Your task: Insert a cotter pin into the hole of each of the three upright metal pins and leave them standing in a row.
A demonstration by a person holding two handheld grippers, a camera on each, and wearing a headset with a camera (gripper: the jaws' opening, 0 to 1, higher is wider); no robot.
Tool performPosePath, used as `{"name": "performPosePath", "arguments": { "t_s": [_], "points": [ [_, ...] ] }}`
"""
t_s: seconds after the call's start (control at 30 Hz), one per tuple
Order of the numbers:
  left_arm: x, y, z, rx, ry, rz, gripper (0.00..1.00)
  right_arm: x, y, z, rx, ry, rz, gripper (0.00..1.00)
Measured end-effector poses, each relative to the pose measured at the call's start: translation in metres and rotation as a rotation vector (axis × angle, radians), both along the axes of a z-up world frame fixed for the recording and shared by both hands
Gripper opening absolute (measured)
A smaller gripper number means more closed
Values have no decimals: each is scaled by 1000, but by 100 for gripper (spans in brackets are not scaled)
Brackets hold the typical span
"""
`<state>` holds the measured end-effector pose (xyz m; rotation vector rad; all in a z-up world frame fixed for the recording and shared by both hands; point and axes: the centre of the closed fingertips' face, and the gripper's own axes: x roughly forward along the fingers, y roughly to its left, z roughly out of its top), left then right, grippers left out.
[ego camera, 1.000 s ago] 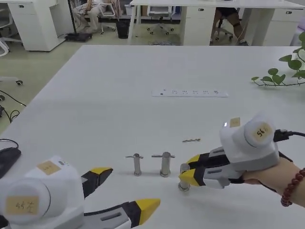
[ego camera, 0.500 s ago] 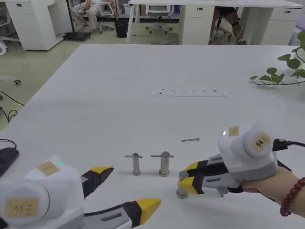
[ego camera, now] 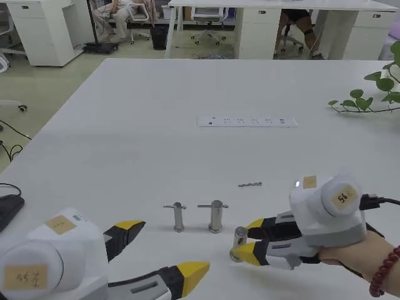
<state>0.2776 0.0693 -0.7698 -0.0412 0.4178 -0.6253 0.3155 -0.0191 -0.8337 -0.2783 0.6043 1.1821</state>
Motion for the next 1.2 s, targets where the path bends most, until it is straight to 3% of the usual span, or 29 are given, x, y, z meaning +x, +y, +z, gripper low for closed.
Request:
{"name": "performPosePath", "arguments": {
  "t_s": [0.07,0.37,0.5,0.67,0.87,1.2],
  "points": [
    [1,1,1,-4,-4,5,72,1,0,3,25,19,-14,23],
    [2,1,1,-5,-3,7,73,4,-1,21,55,9,-21,29],
    [2,1,2,-8,-9,9,73,3,2,31,80,50,-24,35],
    [3,2,2,-10,-10,11,73,9,2,43,81,54,-15,39],
    [3,2,3,-6,-13,7,73,28,-6,52,68,53,-27,40],
    [5,4,2,12,-17,10,73,65,-22,47,-8,27,-58,37]
  ]
}}
